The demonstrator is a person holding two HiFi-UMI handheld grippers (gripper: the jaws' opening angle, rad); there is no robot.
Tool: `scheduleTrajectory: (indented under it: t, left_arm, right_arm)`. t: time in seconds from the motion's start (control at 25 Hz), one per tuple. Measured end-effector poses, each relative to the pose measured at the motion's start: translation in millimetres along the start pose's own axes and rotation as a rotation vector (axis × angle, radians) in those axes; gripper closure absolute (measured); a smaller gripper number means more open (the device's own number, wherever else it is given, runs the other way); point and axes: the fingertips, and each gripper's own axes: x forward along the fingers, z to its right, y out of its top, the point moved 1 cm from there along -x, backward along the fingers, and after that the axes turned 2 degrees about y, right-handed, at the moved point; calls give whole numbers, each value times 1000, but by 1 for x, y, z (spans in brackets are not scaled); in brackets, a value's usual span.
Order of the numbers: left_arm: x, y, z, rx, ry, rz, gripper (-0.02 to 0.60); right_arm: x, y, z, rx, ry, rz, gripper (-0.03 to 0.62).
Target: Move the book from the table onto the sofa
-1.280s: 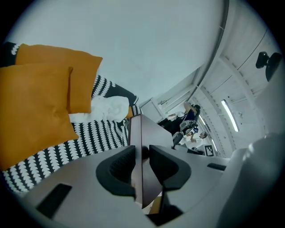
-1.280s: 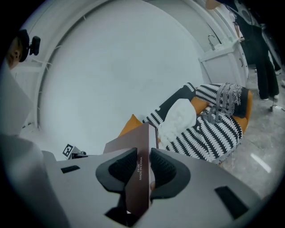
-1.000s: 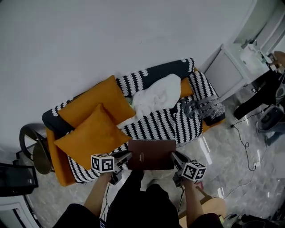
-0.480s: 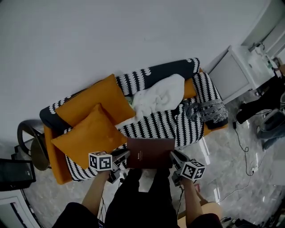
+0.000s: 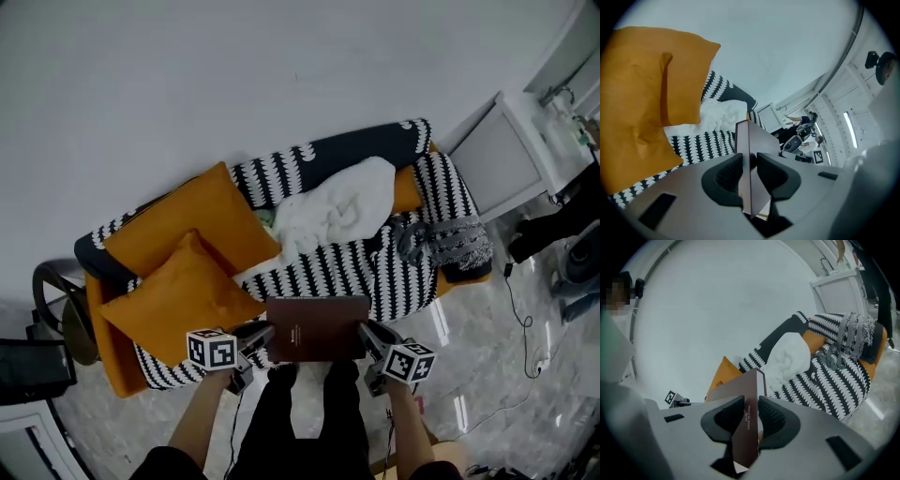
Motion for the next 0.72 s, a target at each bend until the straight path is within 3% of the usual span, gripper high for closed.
scheduleTrajectory:
  t: [0.28, 0.72]
  left_arm:
    - [43, 17, -37, -9, 20, -5, 477]
    - [126, 9, -124, -61, 51, -31, 477]
  right_arm:
    - [41, 3, 44, 30, -4, -21, 480]
    - [113, -19, 136, 81, -51, -64, 480]
